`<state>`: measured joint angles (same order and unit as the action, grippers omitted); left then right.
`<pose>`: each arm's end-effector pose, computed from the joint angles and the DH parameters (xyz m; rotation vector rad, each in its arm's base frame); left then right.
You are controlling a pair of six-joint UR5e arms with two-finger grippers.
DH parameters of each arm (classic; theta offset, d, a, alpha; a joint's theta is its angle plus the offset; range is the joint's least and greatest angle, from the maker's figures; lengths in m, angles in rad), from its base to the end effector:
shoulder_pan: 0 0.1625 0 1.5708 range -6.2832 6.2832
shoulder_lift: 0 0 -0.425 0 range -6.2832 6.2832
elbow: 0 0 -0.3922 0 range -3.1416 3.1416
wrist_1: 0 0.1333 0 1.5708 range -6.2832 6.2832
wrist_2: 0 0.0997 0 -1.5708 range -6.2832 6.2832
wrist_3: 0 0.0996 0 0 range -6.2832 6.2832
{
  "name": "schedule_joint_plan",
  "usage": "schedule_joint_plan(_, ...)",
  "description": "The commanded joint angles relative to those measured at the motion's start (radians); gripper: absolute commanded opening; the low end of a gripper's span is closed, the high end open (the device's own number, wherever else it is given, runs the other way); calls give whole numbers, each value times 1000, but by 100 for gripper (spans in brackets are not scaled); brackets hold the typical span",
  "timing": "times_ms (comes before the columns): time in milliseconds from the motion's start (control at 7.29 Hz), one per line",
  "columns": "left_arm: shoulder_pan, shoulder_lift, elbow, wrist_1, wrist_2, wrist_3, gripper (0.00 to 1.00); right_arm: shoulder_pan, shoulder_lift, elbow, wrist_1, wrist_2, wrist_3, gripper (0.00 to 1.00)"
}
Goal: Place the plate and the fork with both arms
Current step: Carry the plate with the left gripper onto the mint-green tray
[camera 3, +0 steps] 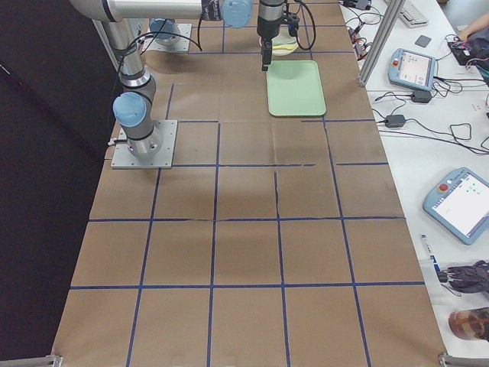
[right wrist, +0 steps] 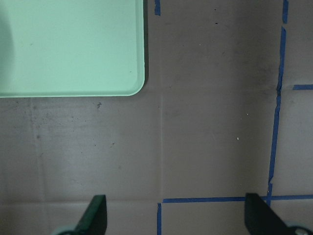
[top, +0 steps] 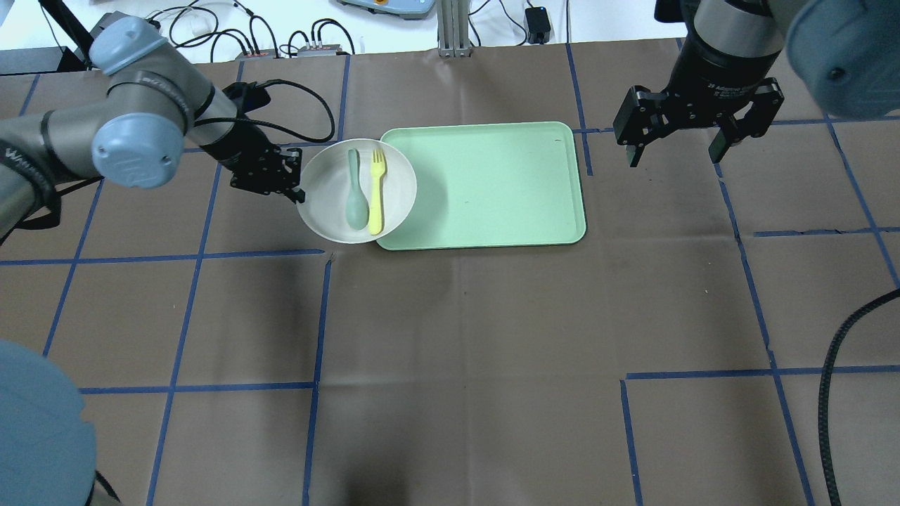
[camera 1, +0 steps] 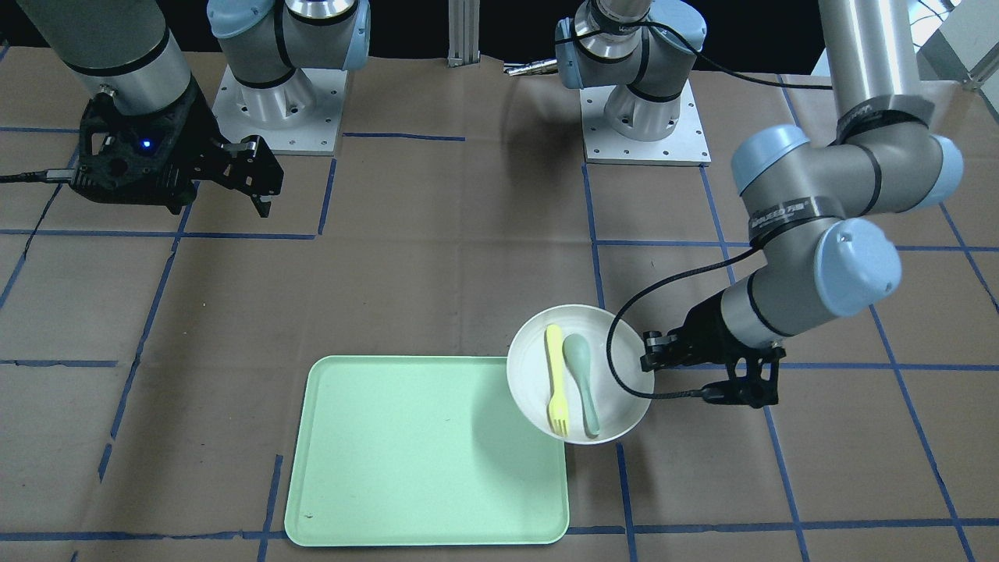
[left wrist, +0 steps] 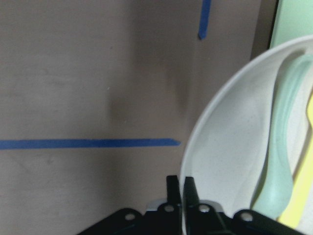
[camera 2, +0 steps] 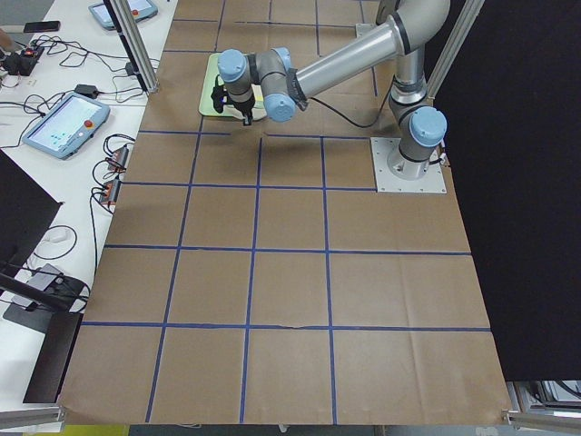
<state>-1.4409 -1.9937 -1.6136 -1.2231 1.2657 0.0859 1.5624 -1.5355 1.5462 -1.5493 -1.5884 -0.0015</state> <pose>-0.0825 -0.6287 0.2679 0.0877 -2.8222 -0.1191 0.1273 -0.5047 0.4803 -0.0103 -3.1237 -0.0504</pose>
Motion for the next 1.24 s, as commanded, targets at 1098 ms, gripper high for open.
schedule_joint_plan(1098,-253,-370,414,-42,-5,-100,4,-1,0,3,3,2,0,100)
